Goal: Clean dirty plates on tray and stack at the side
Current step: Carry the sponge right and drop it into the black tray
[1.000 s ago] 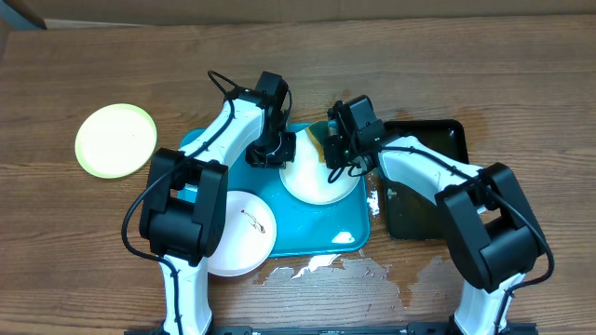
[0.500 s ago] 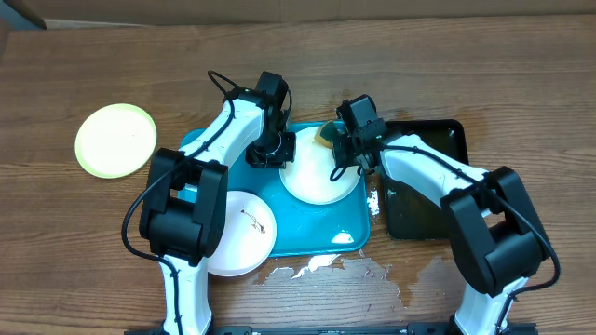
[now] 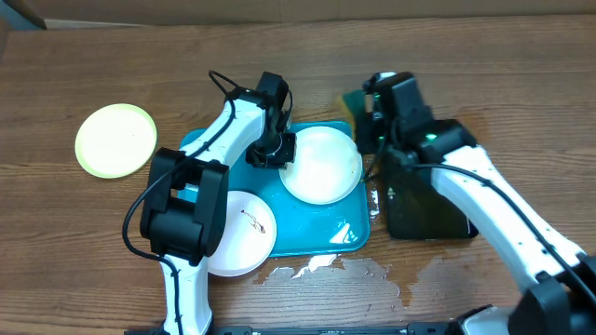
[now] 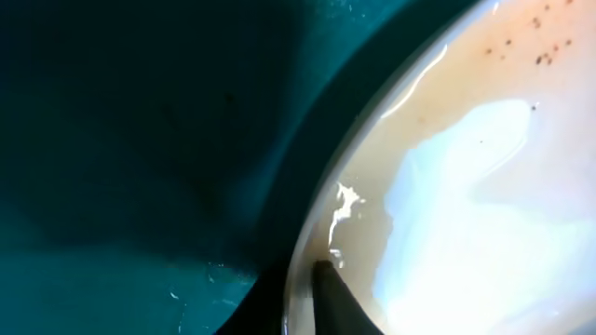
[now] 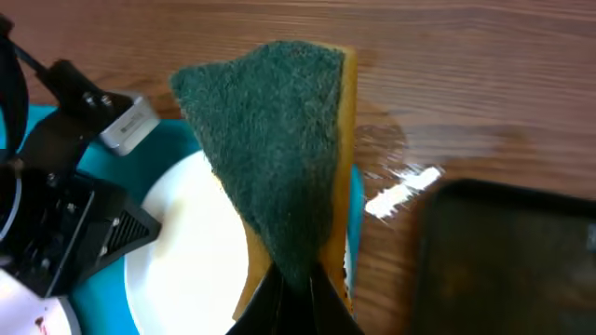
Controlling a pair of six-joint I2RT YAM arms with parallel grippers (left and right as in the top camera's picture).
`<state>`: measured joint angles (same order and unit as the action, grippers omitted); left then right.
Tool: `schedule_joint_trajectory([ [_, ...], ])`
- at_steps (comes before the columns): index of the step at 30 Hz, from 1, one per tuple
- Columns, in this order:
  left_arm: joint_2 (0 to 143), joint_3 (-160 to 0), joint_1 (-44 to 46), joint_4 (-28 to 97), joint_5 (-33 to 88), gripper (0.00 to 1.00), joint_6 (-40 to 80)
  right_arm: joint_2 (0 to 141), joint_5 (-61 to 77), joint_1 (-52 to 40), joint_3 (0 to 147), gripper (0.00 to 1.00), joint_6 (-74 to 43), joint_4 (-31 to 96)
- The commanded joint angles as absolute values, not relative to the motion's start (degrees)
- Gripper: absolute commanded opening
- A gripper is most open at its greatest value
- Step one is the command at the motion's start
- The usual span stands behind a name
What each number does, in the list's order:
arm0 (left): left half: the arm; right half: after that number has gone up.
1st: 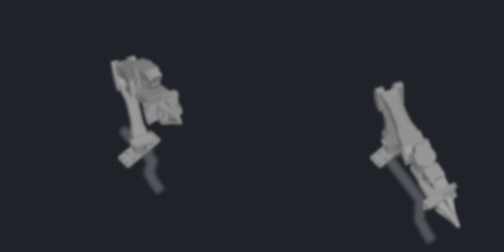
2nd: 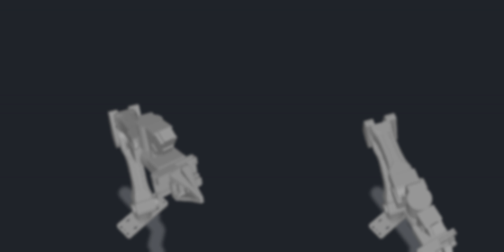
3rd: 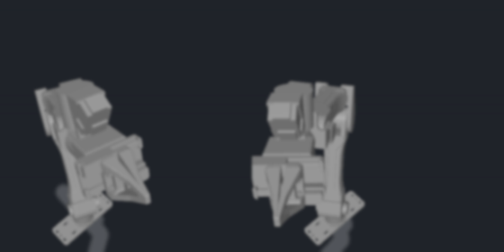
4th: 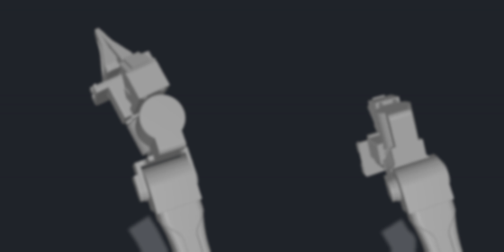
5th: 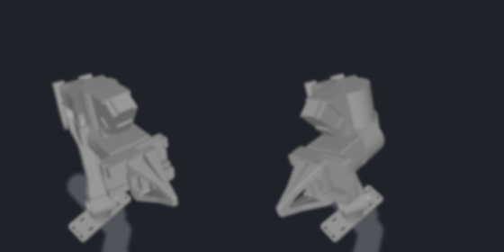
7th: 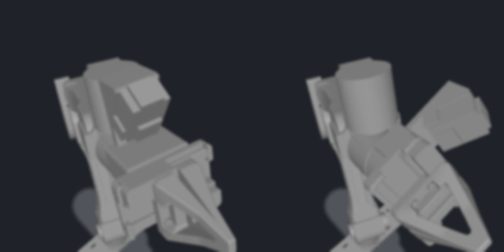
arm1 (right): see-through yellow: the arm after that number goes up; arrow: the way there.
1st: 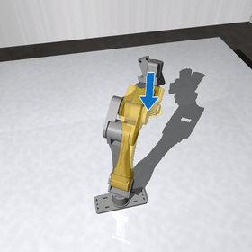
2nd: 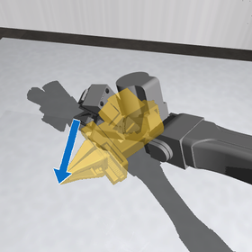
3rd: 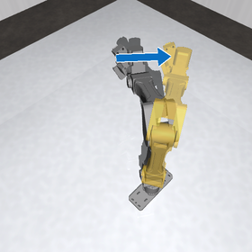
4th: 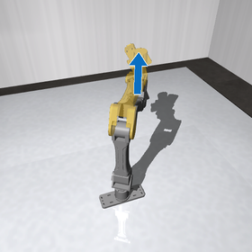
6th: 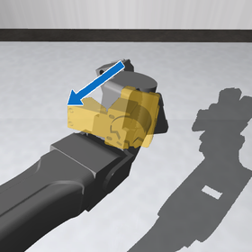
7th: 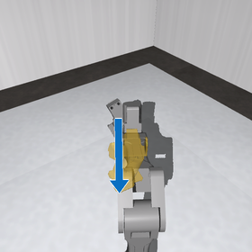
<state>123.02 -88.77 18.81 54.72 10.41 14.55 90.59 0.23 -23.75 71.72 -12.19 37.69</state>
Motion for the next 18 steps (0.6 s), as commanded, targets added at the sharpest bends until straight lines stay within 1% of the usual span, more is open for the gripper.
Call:
schedule_joint_trajectory([
  [1, 126.28, -86.76, 19.51, 55.27, 7.03, 0.31, 13.67, 89.01, 0.71, -19.53, 72.66, 0.04, -13.93, 42.22],
  [3, 126.28, -86.91, 19.46, 55.4, 7.05, 0.37, 13.67, 89.03, 1.63, -17.32, 72.66, 0.04, -13.98, 45.25],
  [9, 126.28, -87.11, 19.49, 56.16, 7.29, 0.38, 14.04, 89.06, 1.85, -10.02, 72.34, 0.04, -15.2, 54.06],
  [13, 126.28, -87.11, 19.66, 56.25, 7.29, 0.37, 15.03, 89.06, 1.93, -8.45, 70.37, 0.04, -15.29, 55.9],
  [17, 126.28, -87.11, 19.68, 56.29, 7.29, 0.28, 15.03, 89.12, 2.7, -8.62, 66.22, 0.04, -17.19, 54.43],
  [18, 126.28, -87.11, 19.68, 56.34, 7.29, 0.28, 15.0, 89.12, 2.68, -8.6, 65.08, 0.04, -17.19, 53.54],
])
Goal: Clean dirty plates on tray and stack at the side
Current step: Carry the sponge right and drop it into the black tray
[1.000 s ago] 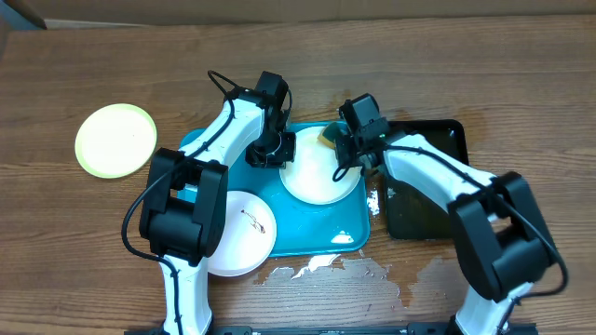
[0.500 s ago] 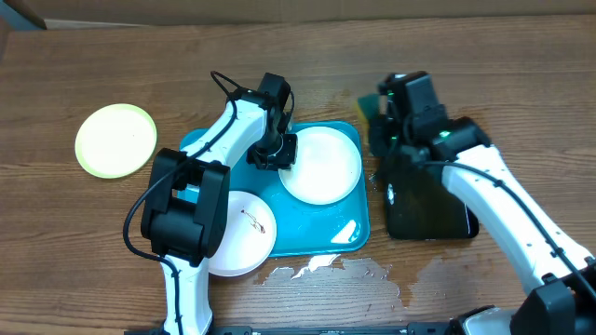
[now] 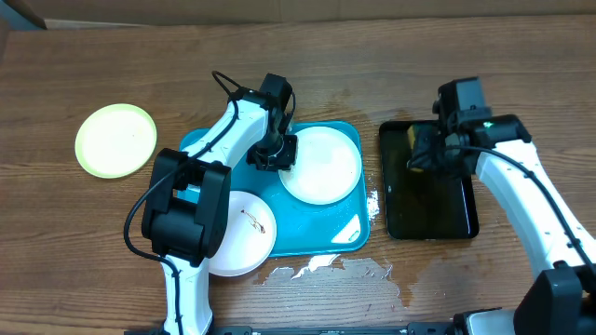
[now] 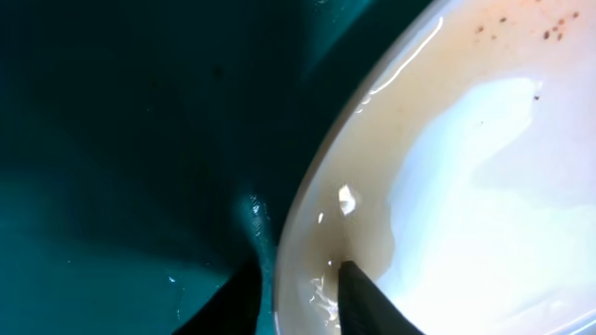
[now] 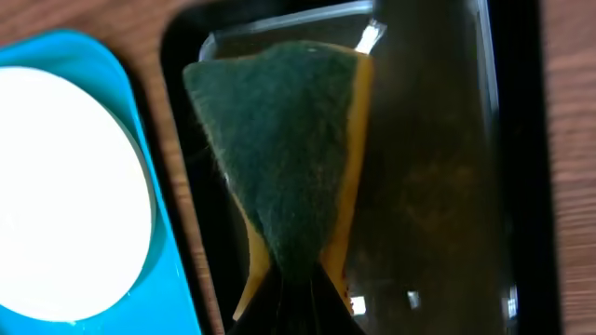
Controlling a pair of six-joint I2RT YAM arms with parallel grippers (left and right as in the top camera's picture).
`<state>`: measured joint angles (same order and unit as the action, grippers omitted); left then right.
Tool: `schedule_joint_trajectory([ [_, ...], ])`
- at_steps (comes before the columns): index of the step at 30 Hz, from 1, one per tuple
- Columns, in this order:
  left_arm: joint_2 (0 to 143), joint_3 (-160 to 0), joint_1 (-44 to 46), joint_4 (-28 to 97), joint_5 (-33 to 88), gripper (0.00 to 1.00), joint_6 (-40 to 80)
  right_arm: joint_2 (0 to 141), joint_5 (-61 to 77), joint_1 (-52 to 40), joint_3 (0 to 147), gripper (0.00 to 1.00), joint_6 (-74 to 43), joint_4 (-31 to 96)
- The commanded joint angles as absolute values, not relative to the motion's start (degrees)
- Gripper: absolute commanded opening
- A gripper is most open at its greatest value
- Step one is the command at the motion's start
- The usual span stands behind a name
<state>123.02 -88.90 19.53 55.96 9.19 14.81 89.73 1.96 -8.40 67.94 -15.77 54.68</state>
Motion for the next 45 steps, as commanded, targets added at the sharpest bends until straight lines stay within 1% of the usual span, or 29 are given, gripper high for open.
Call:
schedule_joint_trajectory([
  [1, 126.28, -87.11, 19.68, 56.36, 7.29, 0.28, 15.0, 89.12, 2.68, -8.6, 63.68, 0.04, -17.19, 52.27],
  [11, 126.28, -87.11, 19.7, 55.0, 7.53, 0.26, 15.44, 89.17, 2.66, -8.6, 50.57, 0.04, -18.22, 33.41],
  [12, 126.28, -87.11, 19.7, 55.0, 7.55, 0.26, 15.46, 89.17, 2.63, -8.6, 49.8, 0.08, -18.22, 32.08],
  [14, 126.28, -87.11, 19.7, 54.89, 7.62, 0.29, 15.44, 89.17, 2.66, -8.6, 48.9, 0.26, -18.22, 30.3],
  [16, 126.28, -87.11, 19.7, 54.83, 7.7, 0.3, 15.44, 89.17, 2.63, -8.6, 48.75, 0.31, -18.15, 29.82],
  [17, 126.28, -87.11, 19.7, 54.83, 7.66, 0.28, 15.38, 89.17, 2.66, -8.6, 48.75, 0.35, -17.87, 29.58],
  [18, 126.28, -87.11, 19.7, 54.87, 7.66, 0.2, 15.14, 89.17, 2.66, -8.6, 48.77, 0.37, -17.76, 29.26],
  [19, 126.28, -87.11, 19.7, 54.96, 7.49, 0.04, 14.66, 89.17, 2.66, -8.6, 48.77, 0.39, -17.76, 28.93],
  [23, 126.26, -88.44, 19.53, 57.04, 7.46, 0.04, 11.79, 89.12, 2.68, -8.38, 50.37, 0.46, -17.8, 29.43],
  [27, 126.26, -92.55, 19.51, 61.71, 6.83, 0.04, 11.29, 88.92, 2.68, -8.27, 53.6, 0.67, -17.78, 32.32],
  [28, 126.26, -93.95, 19.51, 62.98, 6.83, 0.04, 11.09, 88.92, 2.66, -8.27, 54.35, 0.74, -17.78, 33.04],
  [29, 126.26, -94.87, 19.51, 63.7, 6.83, 0.04, 11.09, 88.92, 2.66, -8.25, 54.87, 0.76, -17.78, 33.43],
  [30, 126.26, -96.51, 19.51, 64.95, 6.81, 0.04, 11.09, 88.92, 2.66, -8.1, 55.61, 0.85, -17.78, 33.98],
  [31, 126.26, -97.51, 19.51, 65.73, 6.83, 0.04, 11.11, 88.92, 2.68, -7.9, 56.05, 0.87, -17.78, 34.35],
  [35, 126.26, -100.42, 19.49, 67.88, 6.79, 0.04, 11.11, 88.92, 2.68, -6.52, 57.82, 0.88, -17.8, 37.28],
  [42, 126.26, -103.0, 19.46, 69.91, 3.36, 0.04, 11.16, 88.92, 2.7, -2.26, 61.56, 0.89, -17.8, 42.76],
  [45, 126.26, -103.04, 19.38, 69.87, 2.76, 0.04, 11.16, 88.92, 2.68, -0.82, 61.76, 0.93, -17.8, 43.48],
])
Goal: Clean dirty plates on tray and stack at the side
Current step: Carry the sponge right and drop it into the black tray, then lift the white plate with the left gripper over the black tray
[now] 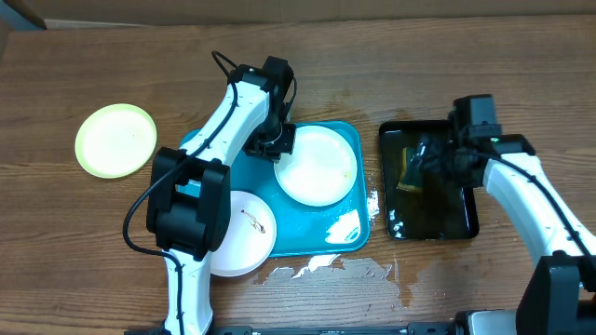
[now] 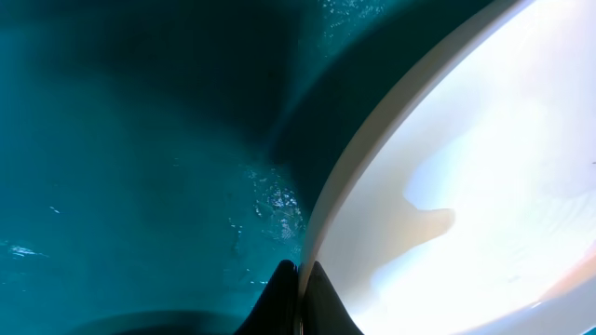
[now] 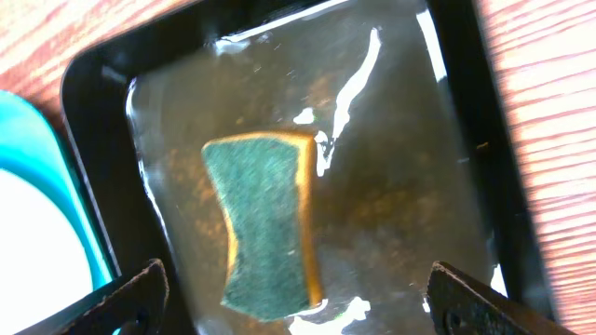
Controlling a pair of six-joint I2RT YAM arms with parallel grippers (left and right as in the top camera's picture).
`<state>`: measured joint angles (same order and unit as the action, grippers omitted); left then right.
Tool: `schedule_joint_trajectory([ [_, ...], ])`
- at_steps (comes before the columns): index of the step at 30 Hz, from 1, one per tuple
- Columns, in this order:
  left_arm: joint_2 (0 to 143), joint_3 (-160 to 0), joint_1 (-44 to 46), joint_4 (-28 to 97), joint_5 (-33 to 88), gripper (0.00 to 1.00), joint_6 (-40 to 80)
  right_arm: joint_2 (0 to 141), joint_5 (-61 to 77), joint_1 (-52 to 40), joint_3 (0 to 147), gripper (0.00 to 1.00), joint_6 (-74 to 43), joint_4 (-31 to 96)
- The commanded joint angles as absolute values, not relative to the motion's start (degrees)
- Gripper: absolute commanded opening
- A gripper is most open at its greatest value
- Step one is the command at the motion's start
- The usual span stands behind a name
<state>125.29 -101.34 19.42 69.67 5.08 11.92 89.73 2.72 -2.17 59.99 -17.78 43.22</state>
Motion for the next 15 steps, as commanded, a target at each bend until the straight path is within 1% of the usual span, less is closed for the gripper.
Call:
schedule_joint_trajectory([
  [1, 126.26, -103.04, 19.33, 69.89, 2.59, 0.04, 11.16, 88.95, 2.68, -0.51, 61.76, 0.94, -17.8, 43.68],
  [2, 126.26, -103.04, 19.25, 69.89, 2.52, 0.04, 11.16, 88.95, 2.68, -0.23, 61.76, 1.0, -17.8, 43.88],
  [11, 126.21, -103.63, 19.05, 70.39, 2.57, 0.04, 11.7, 88.95, 2.68, 0.4, 61.76, 1.0, -17.8, 44.05],
  [15, 126.21, -106.61, 19.05, 71.92, 2.57, 0.04, 12.03, 88.95, 2.68, 0.4, 61.76, 1.0, -17.8, 44.05],
])
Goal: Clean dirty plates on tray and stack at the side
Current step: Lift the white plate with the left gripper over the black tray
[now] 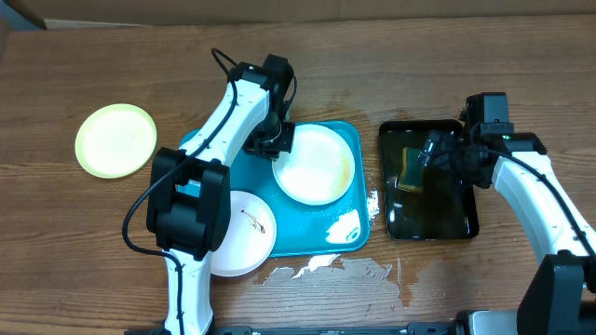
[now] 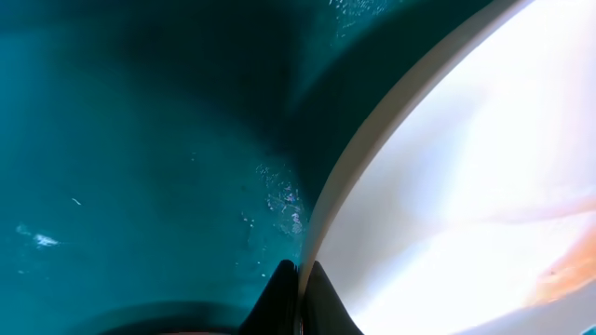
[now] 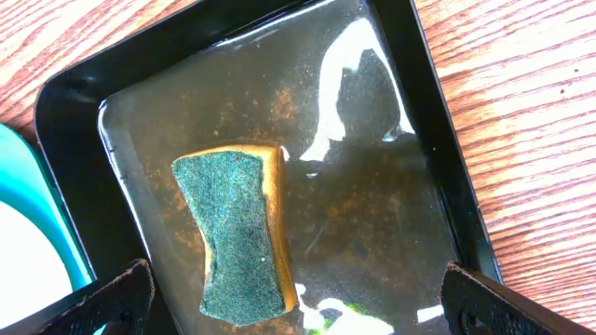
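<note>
A white plate (image 1: pixel 315 166) lies tilted on the back right of the teal tray (image 1: pixel 331 231), brownish liquid pooled at its right side. My left gripper (image 1: pixel 271 147) is shut on the plate's left rim (image 2: pixel 321 223), one finger each side. A second white plate (image 1: pixel 240 233) with a dark smear lies at the tray's front left. A yellow-green plate (image 1: pixel 115 140) sits on the table to the left. My right gripper (image 3: pixel 296 302) hangs open above the black water tray (image 3: pixel 438 158), where the green-and-yellow sponge (image 3: pixel 237 233) lies loose.
Spilled water (image 1: pixel 326 269) shines on the wood in front of the teal tray. The black tray (image 1: pixel 428 181) stands right of the teal one. My left arm (image 1: pixel 209 140) runs over the tray's left side.
The right gripper has drawn a little higher and to the right of the sponge. The held plate is tipped slightly more, liquid gathering at its right edge.
The right gripper held the sponge by the white plate while the left fingers stood open at the plate's rim. Then the sponge was over the black tray. Later it lay loose in the water, the right gripper open, and the left gripper was shut on the rim with the plate tilted.
</note>
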Controlling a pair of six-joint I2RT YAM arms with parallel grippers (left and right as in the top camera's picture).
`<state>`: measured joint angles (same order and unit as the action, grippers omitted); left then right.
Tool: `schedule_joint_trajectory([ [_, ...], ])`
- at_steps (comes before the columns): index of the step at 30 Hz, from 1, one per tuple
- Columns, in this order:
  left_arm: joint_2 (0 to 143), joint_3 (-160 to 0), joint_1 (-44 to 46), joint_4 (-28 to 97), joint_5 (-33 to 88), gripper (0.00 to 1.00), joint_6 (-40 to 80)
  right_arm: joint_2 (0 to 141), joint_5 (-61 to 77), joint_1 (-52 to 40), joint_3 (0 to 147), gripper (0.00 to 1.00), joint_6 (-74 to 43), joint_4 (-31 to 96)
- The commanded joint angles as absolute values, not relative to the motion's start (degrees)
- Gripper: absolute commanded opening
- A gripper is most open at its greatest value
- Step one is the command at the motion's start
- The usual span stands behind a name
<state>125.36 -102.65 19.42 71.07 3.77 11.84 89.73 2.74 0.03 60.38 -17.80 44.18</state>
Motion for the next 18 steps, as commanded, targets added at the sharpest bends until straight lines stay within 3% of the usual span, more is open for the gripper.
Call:
schedule_joint_trajectory([
  [1, 126.21, -107.48, 19.05, 72.36, 2.59, 0.04, 12.05, 88.95, 2.59, 0.4, 61.76, 1.0, -17.74, 44.05],
  [10, 126.21, -117.08, 19.05, 78.87, 4.99, 0.04, 12.47, 88.95, 1.58, 3.92, 61.95, 1.0, -20.56, 41.06],
  [18, 126.21, -119.17, 19.25, 79.66, 7.11, 0.04, 15.97, 88.95, 1.85, 16.71, 61.95, 1.0, -22.81, 39.31],
])
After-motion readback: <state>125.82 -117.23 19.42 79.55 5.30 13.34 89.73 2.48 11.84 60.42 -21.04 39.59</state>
